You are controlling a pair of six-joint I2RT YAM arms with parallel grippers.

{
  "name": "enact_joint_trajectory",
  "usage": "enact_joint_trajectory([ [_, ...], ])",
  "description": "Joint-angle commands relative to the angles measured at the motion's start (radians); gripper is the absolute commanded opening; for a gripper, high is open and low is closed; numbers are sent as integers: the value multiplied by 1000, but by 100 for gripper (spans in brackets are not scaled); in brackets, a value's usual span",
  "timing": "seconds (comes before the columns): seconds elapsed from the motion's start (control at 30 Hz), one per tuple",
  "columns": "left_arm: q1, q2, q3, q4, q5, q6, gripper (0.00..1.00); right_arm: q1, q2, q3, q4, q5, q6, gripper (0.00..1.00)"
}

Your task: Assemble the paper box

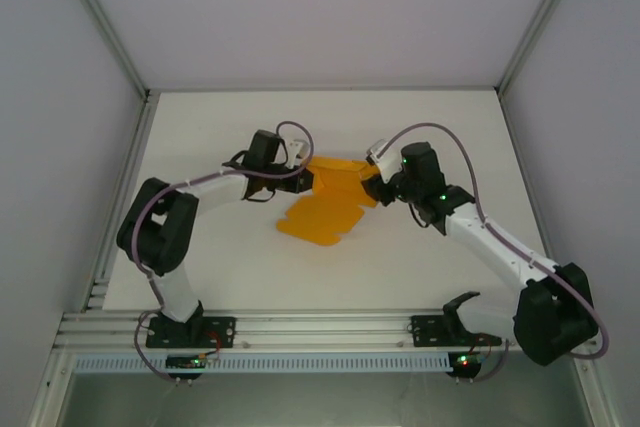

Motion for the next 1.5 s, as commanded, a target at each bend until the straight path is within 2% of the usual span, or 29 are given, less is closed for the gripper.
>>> enact_joint_trajectory([
  [0.0, 2, 50, 52, -72, -26, -53, 0, 11, 37, -19, 33, -21, 42, 17],
  [0.07, 2, 68, 62, -81, -90, -99, 0, 29, 50, -29, 49, 28, 62, 7],
  [0.2, -3, 92, 117, -217, -355, -214, 0, 89, 43, -77, 119, 175, 79, 0],
  [0.33, -5, 136, 182, -342, -513, -272, 0, 128, 48, -118, 186, 217, 89, 0],
  [0.47, -22, 176, 243, -443, -620, -287, 0, 150, 80, -116, 185, 272, 97, 0],
  [0.6, -31, 186, 256, -489, -700, -307, 0, 153, 89, -117, 192, 269, 99, 0],
  [0.73, -31, 211, 278, -520, -704, -307, 0, 153, 99, -109, 167, 243, 97, 0],
  [0.8, -30, 210, 266, -474, -643, -280, 0, 153, 105, -113, 165, 243, 97, 0],
  [0.93, -33, 181, 200, -305, -506, -221, 0, 152, 111, -133, 178, 166, 90, 0],
  [1.03, -32, 164, 169, -232, -447, -206, 13, 149, 109, -147, 185, 128, 79, 0],
  [1.23, -29, 110, 103, -116, -370, -181, 28, 129, 101, -148, 156, 94, 63, 0],
  [1.47, 2, 56, -6, 112, -287, -178, 33, 104, 93, -144, 135, 49, 58, 0],
])
